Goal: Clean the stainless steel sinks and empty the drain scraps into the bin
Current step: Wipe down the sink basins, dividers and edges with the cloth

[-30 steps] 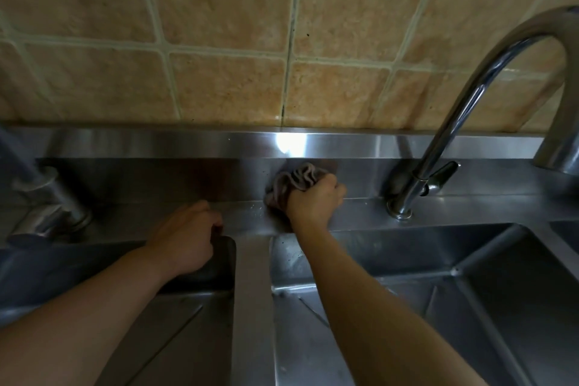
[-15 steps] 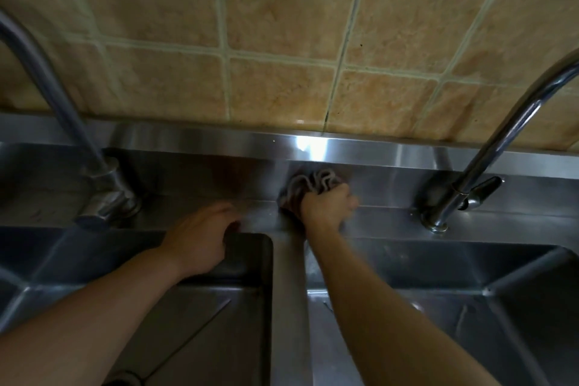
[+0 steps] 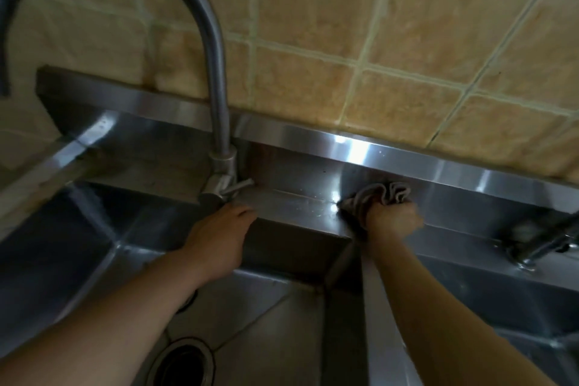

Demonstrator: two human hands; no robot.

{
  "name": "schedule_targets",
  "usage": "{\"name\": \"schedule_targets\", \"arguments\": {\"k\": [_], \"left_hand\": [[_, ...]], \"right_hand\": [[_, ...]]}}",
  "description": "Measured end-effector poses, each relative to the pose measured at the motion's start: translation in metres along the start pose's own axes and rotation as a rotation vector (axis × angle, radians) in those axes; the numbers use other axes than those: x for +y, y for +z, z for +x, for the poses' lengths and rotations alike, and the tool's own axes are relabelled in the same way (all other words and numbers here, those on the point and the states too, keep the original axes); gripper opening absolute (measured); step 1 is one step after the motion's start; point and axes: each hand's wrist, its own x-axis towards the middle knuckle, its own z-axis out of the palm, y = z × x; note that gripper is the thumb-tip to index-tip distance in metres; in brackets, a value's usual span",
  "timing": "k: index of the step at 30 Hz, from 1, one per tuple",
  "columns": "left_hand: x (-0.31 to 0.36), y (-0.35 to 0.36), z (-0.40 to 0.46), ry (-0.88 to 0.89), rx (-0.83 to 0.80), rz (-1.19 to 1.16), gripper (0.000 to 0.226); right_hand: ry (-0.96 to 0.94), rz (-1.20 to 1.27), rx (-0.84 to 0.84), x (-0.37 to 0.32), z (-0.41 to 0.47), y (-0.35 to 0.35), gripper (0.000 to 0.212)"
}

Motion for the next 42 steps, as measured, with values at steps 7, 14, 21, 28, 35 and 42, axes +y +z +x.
{"name": "schedule_targets", "arguments": {"k": [7,14,21,28,35,42], "left_hand": [[-0.016,-0.007,-0.023,-0.011,-0.005,0.001,0.058],[-0.002,-0.013,-0.025,0.009,-0.010,-0.002,0.058],[0.030,-0.015,0.003,0.053,-0.016,0.079,0.066],[0.038,-0.007,0.020,-0.001,-0.075,0.183,0.062],[0.032,-0.004,0.023,-0.013,-0.106,0.210,0.071],[0.036,-0.003,0.038,-0.096,-0.049,0.207,0.040]], "right_hand": [[-0.110,0.144,-0.380,-0.057,-0.105,0.083,0.048],[-0.084,0.164,-0.395,-0.053,-0.091,0.064,0.053],[-0.070,0.168,0.016,-0.006,-0.010,-0.011,0.034],[-0.350,0.316,0.330,-0.015,0.021,-0.045,0.042],[-0.930,0.073,0.222,-0.052,-0.062,0.042,0.045],[-1.237,0.013,0.255,-0.010,-0.006,0.016,0.040]]}}
